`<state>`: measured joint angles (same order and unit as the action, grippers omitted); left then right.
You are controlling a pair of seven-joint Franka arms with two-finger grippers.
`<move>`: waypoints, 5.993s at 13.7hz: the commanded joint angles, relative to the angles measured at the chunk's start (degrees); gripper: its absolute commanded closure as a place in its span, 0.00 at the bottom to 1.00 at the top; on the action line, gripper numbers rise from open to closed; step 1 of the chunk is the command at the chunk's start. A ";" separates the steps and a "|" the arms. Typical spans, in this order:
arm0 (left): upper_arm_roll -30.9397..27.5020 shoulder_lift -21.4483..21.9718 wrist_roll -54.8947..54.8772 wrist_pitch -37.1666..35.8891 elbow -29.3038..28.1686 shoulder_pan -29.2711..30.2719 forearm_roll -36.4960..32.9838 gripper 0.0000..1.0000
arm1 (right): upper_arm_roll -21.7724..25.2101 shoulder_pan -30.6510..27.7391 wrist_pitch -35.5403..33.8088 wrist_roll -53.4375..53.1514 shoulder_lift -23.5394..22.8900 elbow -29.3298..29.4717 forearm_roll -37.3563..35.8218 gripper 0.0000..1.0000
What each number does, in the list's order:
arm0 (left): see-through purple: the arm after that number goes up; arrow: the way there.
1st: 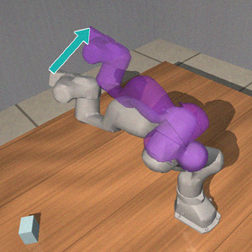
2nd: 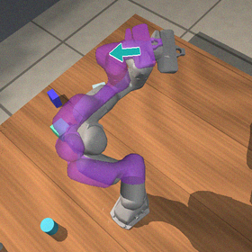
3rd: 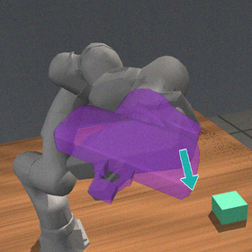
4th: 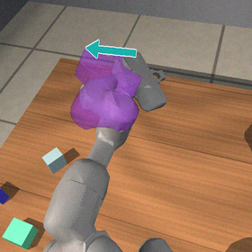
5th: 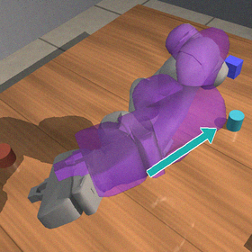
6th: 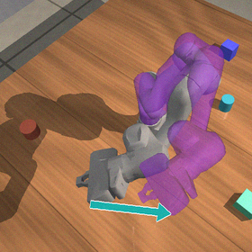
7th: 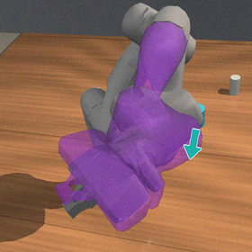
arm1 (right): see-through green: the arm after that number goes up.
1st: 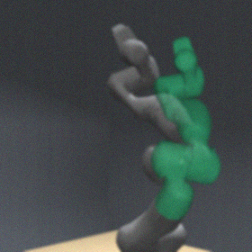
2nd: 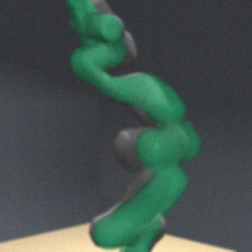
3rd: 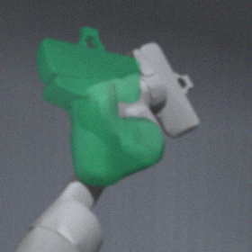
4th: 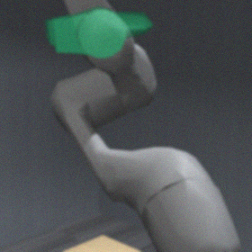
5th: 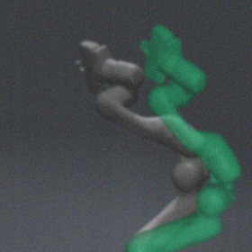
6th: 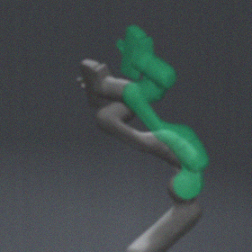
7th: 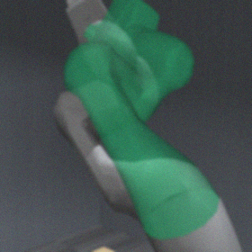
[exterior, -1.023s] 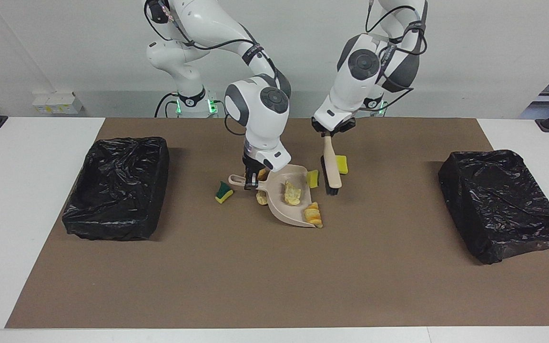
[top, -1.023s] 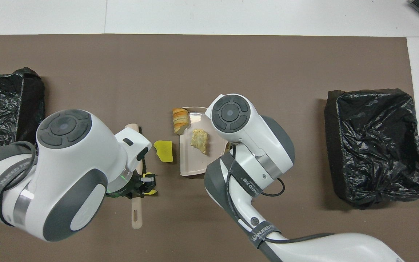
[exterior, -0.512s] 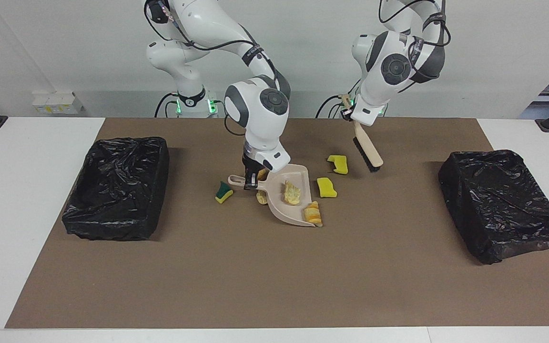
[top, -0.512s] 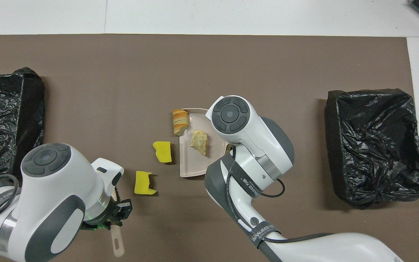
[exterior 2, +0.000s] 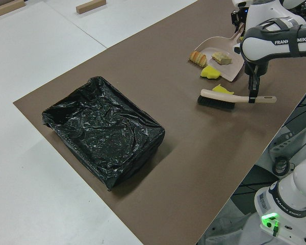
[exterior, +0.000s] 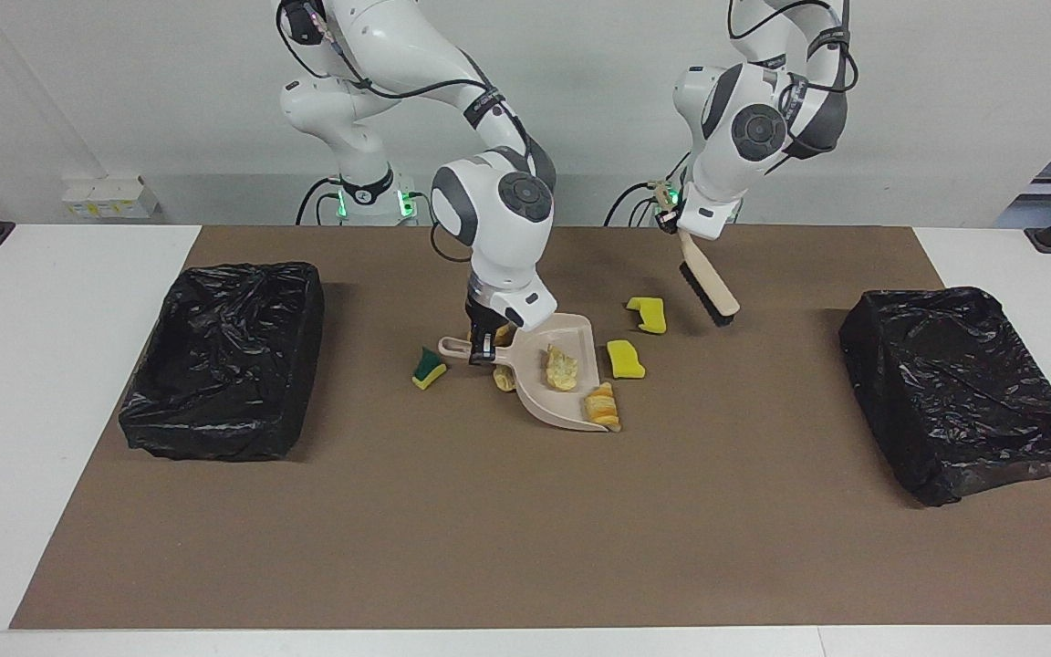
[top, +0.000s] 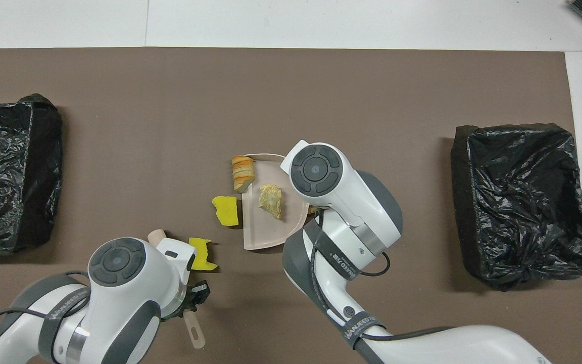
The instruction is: Sweep and dump trash in bin
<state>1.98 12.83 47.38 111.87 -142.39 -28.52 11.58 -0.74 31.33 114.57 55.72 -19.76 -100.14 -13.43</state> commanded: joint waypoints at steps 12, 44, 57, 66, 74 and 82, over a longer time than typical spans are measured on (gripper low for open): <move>-0.48 -14.84 -10.80 12.31 12.67 -3.72 2.05 1.00 | -0.13 -0.21 0.13 2.73 1.31 -2.43 1.48 1.00; -0.13 -1.23 -1.59 1.76 3.54 -22.62 -3.40 1.00 | 0.13 -17.51 -12.95 18.11 8.42 6.08 8.16 1.00; -0.04 -2.10 -0.36 6.52 1.06 -23.07 -0.59 1.00 | 0.83 -47.65 -11.76 48.68 17.55 0.67 3.09 1.00; -0.22 -3.86 -2.12 6.52 1.42 -22.63 -0.41 0.91 | 0.57 -40.93 -13.28 25.61 24.77 -10.87 -30.04 1.00; -0.66 -5.80 -4.14 5.64 6.85 -19.48 -0.67 0.00 | 0.57 -44.69 -20.96 29.44 25.92 -7.01 -34.83 1.00; -0.83 -5.62 -35.47 -5.68 30.91 7.22 -9.55 0.00 | -0.05 -39.78 -19.73 10.43 25.04 -5.51 -9.34 1.00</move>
<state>0.38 7.87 19.45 111.28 -118.79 -27.15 3.65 -0.50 -10.73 94.57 73.46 5.38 -105.73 -25.60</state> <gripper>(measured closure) 0.000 0.687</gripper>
